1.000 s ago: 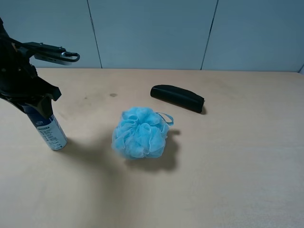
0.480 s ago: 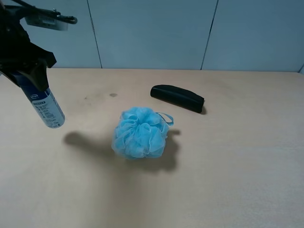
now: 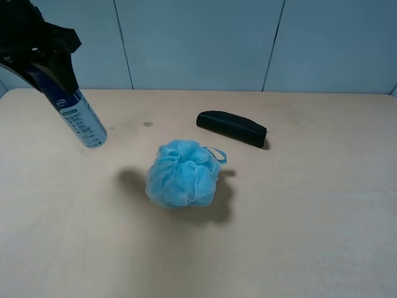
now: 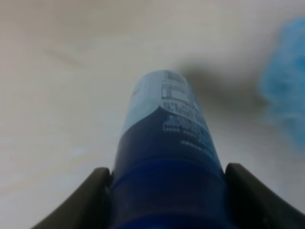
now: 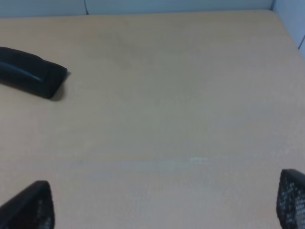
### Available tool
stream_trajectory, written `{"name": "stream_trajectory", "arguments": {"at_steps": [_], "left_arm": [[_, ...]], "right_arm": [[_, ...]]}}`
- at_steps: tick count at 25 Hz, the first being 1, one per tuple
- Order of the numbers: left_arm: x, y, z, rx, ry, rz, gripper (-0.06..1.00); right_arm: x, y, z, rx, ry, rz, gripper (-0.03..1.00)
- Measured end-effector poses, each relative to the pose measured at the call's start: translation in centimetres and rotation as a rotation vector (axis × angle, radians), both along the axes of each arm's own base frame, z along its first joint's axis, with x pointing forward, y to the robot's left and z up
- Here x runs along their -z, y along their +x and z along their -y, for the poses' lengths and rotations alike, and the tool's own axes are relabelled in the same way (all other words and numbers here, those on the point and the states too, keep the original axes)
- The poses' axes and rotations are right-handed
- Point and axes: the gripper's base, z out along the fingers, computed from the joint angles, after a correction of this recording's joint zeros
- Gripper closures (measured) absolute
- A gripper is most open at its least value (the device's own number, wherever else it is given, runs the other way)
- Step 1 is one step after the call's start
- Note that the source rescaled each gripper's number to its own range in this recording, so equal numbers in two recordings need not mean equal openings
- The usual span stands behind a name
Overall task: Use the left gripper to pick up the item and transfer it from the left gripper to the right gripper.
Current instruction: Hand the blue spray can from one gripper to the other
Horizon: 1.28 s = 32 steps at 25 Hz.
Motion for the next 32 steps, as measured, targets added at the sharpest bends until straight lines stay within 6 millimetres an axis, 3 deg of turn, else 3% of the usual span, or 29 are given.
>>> {"name": "stream_trajectory", "arguments": {"at_steps": [14,32], "left_arm": [[-1.1,0.8,3.4,0.093,-0.381,0.102,0.93],[2.2,3.1,6.7,0.176,-0.735,-0.074,0.93]], "right_arm": [[0.0,0.0,0.0,0.0,0.0,0.0,-0.03],[0.0,0.7,-0.1,-0.02,-0.002,-0.045,-0.03]]}}
